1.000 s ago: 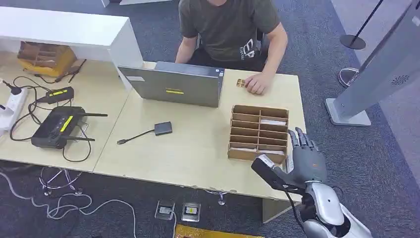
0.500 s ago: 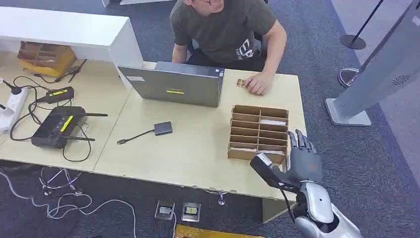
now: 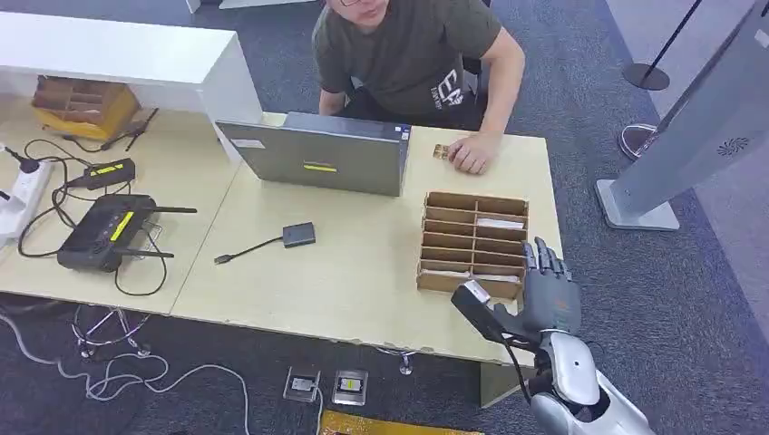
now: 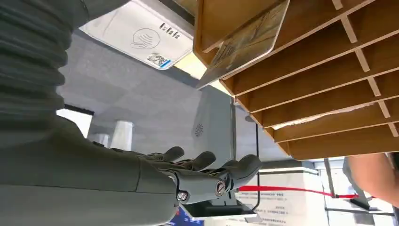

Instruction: Pass the card to the sensor for recognition and then transmit it.

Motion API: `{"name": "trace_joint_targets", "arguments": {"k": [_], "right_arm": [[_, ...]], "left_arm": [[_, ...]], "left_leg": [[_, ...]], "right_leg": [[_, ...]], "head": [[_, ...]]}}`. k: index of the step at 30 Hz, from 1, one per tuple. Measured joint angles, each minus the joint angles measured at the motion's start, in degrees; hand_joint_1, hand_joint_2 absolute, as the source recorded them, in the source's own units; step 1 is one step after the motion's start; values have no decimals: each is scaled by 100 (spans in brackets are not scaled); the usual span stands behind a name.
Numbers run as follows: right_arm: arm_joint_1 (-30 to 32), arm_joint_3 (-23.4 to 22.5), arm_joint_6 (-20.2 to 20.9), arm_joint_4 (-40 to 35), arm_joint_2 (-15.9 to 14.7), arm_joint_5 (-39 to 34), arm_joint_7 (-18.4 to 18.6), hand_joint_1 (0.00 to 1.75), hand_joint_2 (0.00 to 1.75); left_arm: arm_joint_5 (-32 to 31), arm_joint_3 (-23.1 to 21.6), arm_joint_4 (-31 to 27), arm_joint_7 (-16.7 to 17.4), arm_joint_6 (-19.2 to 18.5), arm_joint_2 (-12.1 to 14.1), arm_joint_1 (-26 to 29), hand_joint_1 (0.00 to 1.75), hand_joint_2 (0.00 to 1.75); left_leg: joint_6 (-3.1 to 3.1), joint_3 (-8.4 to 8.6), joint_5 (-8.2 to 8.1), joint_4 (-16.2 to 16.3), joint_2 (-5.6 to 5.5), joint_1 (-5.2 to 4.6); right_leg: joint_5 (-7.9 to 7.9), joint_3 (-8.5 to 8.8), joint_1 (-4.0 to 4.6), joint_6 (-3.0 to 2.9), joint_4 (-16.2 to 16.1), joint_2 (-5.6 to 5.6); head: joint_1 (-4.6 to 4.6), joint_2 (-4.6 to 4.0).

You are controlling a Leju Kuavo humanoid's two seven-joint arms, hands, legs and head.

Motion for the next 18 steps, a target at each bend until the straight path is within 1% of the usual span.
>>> {"name": "trace_joint_targets", "arguments": {"k": [11, 18], "right_arm": [[23, -122, 111, 0, 46, 81, -20, 0, 175], [46, -125, 245, -7, 79, 59, -107, 0, 175]], "left_arm": [[-18, 0, 0, 0, 11, 0, 1, 0, 0], [-13, 0, 0, 0, 11, 0, 0, 0, 0]], "left_leg": [[0, 0, 0, 0, 2, 0], [0, 0, 0, 0, 2, 0]], "right_leg": [[0, 0, 0, 0, 0, 0], [0, 0, 0, 0, 0, 0]], "head": [[0, 0], [0, 0]]}}
